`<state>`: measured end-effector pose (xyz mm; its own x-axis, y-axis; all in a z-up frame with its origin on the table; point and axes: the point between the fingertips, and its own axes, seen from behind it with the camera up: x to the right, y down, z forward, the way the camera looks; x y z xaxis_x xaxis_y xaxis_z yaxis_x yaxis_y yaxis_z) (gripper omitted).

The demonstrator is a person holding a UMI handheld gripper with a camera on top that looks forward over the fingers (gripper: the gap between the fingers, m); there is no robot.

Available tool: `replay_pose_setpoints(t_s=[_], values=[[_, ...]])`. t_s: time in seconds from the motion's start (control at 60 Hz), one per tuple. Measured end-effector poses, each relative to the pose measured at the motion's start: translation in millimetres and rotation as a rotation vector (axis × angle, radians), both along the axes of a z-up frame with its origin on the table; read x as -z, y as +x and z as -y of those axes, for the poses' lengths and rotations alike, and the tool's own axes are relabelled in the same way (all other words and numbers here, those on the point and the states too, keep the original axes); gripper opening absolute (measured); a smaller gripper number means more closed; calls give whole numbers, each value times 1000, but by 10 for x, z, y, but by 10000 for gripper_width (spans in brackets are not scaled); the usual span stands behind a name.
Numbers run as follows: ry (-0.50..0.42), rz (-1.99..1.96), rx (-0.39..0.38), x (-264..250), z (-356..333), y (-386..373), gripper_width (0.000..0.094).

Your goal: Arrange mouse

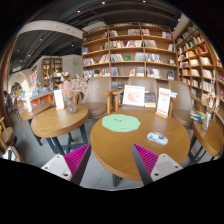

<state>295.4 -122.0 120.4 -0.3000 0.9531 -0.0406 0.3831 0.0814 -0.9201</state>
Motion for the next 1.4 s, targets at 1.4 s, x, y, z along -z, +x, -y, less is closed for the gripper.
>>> replay_pose_setpoints(t_s=[1.4], values=[[86,289,387,1373,-2295,-2546,854]])
